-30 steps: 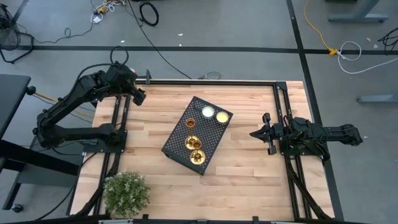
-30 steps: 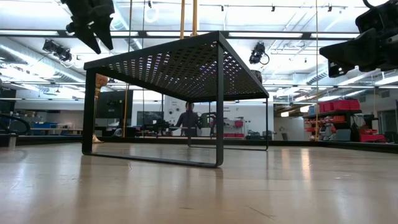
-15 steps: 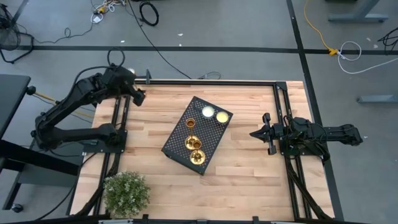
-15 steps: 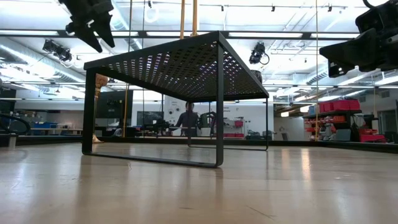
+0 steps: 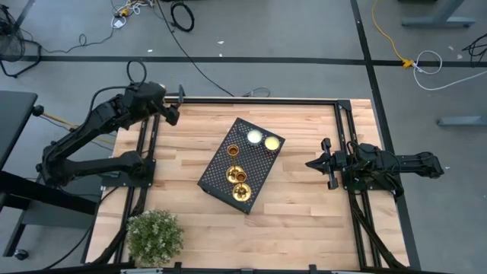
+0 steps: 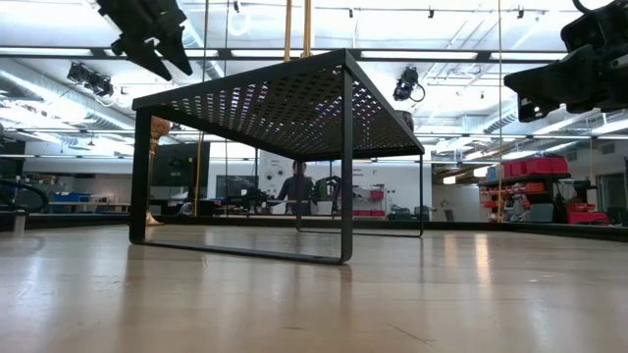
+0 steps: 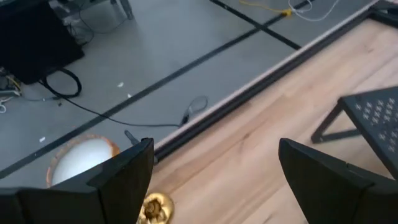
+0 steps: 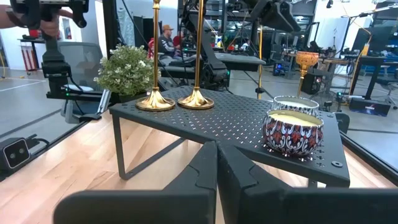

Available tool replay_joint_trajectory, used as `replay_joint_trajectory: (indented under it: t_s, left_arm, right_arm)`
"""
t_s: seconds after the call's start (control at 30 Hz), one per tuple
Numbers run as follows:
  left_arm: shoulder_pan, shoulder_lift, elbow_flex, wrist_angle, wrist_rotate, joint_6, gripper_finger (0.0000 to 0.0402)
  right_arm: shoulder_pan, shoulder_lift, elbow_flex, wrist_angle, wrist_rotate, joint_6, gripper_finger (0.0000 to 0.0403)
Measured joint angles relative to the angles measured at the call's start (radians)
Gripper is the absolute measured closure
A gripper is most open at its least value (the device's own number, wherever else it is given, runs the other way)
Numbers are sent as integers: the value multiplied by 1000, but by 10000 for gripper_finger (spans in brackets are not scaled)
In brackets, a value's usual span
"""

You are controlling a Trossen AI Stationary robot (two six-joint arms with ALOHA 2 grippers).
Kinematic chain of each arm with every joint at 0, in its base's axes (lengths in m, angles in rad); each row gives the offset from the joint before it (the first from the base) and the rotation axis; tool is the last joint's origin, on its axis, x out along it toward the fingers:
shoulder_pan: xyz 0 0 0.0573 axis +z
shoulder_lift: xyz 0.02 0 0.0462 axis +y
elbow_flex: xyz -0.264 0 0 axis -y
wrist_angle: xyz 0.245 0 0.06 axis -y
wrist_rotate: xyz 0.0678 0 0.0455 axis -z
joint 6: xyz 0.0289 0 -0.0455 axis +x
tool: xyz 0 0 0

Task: Stock candles on shelf
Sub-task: Put the orange scented candle on the shelf

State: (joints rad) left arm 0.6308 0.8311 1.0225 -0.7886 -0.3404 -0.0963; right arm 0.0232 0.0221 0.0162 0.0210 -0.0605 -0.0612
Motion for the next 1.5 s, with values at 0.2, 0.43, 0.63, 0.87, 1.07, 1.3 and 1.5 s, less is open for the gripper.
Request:
replay_joint_trajectory:
  t_s: [0.2, 0.43, 0.63, 0.87, 1.07, 1.3, 1.5]
  left_arm:
    - [1, 6, 0, 23, -10, 29, 54]
    - [1, 8, 0, 6, -25, 3, 54]
    - [1, 21, 0, 10, -23, -23, 54]
    - [1, 23, 0, 10, -23, -23, 54]
    - [1, -2, -82, 103, -18, -27, 54]
    - [1, -13, -103, 129, -17, 15, 54]
    - [32, -2, -16, 76, -25, 69, 53]
  right_arm:
    - [0, 0, 0, 0, 0, 0, 396]
    - [0, 0, 0, 0, 0, 0, 396]
    - [0, 0, 0, 0, 0, 0, 396]
    - [0, 0, 0, 0, 0, 0, 396]
    - [0, 0, 0, 0, 0, 0, 396]
    - [0, 0, 0, 0, 0, 0, 396]
    - [0, 0, 0, 0, 0, 0, 396]
